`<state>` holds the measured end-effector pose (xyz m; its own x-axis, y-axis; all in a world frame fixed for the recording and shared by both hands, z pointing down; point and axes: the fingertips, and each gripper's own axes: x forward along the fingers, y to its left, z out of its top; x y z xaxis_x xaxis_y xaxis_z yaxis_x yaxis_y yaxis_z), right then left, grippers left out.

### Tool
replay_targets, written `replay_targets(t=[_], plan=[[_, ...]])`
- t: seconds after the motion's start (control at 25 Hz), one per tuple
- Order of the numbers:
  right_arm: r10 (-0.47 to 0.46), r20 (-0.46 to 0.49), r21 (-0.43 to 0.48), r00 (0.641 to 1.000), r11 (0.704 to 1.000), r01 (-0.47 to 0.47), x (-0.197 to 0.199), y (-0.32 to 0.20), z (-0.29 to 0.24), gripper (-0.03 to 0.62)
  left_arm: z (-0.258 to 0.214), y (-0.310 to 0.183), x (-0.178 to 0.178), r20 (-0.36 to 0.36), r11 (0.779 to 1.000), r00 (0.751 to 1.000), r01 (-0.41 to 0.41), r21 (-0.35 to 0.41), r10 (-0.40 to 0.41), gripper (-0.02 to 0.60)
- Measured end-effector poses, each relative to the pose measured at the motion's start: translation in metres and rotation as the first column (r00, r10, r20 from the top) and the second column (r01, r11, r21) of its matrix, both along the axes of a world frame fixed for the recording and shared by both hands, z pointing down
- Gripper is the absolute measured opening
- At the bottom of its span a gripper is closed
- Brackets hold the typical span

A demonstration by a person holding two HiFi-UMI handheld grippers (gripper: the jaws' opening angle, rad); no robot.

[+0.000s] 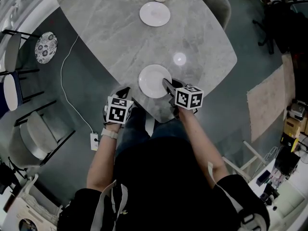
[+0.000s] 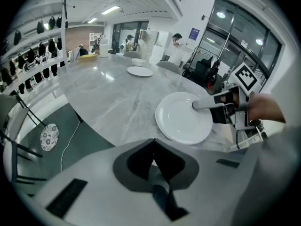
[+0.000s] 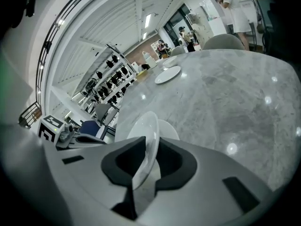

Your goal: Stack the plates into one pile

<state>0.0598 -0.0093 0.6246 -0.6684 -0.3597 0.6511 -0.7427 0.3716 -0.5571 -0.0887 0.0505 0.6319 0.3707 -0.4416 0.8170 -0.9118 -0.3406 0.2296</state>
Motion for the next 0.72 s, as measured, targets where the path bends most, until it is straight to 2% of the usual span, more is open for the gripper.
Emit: replay_targets(t=[0.24,0.48,0.72], plan=[[-0.005,-0.069,0.009,0.998,1.000,0.005,0.002,-0.002,0.008,0.084,0.001,0.004,-0.002,0.005,1.000,1.000,-0.012,-0.008,0.012,0.008],[-0.080,-0.186,0.041,0.979,0.995,0.089,0.000,-0.001,0.015,0.139,0.000,0.002,-0.004,0.007,1.000,1.000,-0.005,-0.005,0.005,0.008],[-0.108,-0.259,0.077,0.960,0.988,0.132,0.003,-0.004,0.017,0.179,-0.001,0.002,-0.002,0.012,1.000,1.000,0.002,-0.007,-0.002,0.009]])
